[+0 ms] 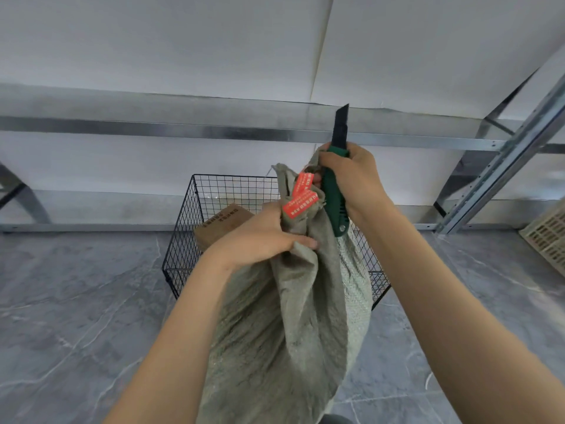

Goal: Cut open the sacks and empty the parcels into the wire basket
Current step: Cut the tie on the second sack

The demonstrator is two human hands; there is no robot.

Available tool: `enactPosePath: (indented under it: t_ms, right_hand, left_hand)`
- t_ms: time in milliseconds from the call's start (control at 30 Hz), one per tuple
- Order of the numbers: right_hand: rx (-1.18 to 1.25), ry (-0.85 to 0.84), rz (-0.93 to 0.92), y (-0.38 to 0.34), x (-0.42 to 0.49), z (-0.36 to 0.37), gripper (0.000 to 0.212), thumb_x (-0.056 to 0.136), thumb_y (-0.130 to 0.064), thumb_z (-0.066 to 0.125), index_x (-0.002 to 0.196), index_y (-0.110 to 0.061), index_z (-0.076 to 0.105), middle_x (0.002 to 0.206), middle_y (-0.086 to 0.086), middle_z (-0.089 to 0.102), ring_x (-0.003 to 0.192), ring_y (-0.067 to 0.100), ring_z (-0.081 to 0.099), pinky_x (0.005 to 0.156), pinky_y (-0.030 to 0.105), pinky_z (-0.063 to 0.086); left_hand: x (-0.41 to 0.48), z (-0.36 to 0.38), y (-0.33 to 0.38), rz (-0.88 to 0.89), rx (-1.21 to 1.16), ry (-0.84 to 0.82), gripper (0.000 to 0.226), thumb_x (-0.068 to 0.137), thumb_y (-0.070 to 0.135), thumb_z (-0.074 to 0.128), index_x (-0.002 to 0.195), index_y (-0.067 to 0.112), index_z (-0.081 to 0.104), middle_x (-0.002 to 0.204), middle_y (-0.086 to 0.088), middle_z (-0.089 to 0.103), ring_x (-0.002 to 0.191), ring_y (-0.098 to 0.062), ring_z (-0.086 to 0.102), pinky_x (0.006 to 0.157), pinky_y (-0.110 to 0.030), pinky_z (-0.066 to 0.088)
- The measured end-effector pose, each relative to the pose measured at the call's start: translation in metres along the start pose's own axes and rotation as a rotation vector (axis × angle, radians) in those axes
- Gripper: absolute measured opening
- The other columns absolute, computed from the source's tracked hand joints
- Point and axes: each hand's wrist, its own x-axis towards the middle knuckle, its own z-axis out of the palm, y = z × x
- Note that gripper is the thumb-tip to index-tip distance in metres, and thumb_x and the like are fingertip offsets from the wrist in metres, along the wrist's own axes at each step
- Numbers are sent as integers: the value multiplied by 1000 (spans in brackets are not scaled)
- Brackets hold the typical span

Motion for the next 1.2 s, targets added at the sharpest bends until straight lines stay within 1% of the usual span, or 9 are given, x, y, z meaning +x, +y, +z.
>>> enactPosePath:
  t_ms: [100, 233, 367, 467, 600, 767, 900, 1033, 1200]
  right_hand:
    - [-123, -113, 7, -3, -2, 3, 9, 89, 3, 56, 85, -5, 58, 65, 9, 57, 46, 14, 53, 49, 24, 50]
    - [-286, -198, 29, -14, -4, -7, 14, 89, -3, 61, 101, -9, 63, 79, 9, 64, 55, 18, 62, 52, 24, 53]
    - [-329, -126, -36, -25, -22, -23, 26, 90, -5, 63, 115, -14, 63, 90, 3, 64, 56, 15, 65, 57, 25, 55]
    - [-325, -76, -64, -18, -41, -25, 30, 88, -3, 63, 116, -16, 62, 87, 0, 62, 54, 15, 62, 58, 27, 55]
    - [-230, -32, -66, -2, -54, -25, 33, 88, -4, 64, 117, -20, 63, 78, 4, 62, 62, 17, 65, 55, 24, 52]
    - [-157, 35, -119, 10, -66, -31, 31, 88, -6, 65, 114, -23, 65, 72, -1, 63, 70, 18, 67, 58, 27, 55]
    - [-240, -20, 3, 28, -71, -36, 31, 88, -11, 67, 114, -27, 61, 80, 6, 64, 67, 16, 65, 55, 24, 53]
    - [-324, -65, 150, 49, -76, -31, 30, 81, -24, 76, 105, -24, 59, 81, 1, 67, 60, 13, 63, 53, 26, 52]
    - [-496, -154, 120, 74, -79, -15, 57, 70, -39, 80, 120, -29, 56, 104, -14, 69, 93, 2, 66, 79, 27, 55]
  left_hand:
    - [1, 5, -6, 21, 55, 130, 25, 81, 2, 68, 79, 27, 66, 67, 19, 68, 69, 9, 63, 64, -7, 46]
    - [3, 2, -12, 10, -68, 333, 20, 86, 6, 63, 79, 23, 72, 79, 7, 73, 79, -4, 68, 75, -20, 52]
    - [8, -6, -12, -13, -152, 496, 15, 84, 11, 65, 73, 19, 72, 72, 5, 73, 70, -6, 69, 68, -20, 53]
    - [12, -4, -12, -13, -165, 529, 9, 84, 11, 66, 78, 7, 72, 77, -5, 74, 74, -14, 70, 72, -27, 55]
    - [22, -1, -18, -47, -278, 577, 16, 83, 10, 67, 71, 20, 70, 69, 6, 72, 72, -9, 69, 72, -26, 54]
    - [28, 0, -31, -140, -451, 621, 12, 84, 10, 62, 81, 17, 70, 80, -2, 74, 78, -17, 71, 79, -33, 56]
    - [31, 2, -39, -170, -461, 663, 12, 84, 12, 62, 79, 18, 70, 81, -4, 73, 80, -20, 70, 85, -39, 55]
    - [34, 6, -37, -166, -413, 691, 12, 84, 13, 62, 76, 18, 69, 82, -6, 72, 80, -20, 69, 86, -43, 53]
    - [34, 7, -33, -160, -390, 675, 7, 84, 28, 68, 80, 22, 69, 84, 0, 74, 80, -15, 70, 79, -33, 56]
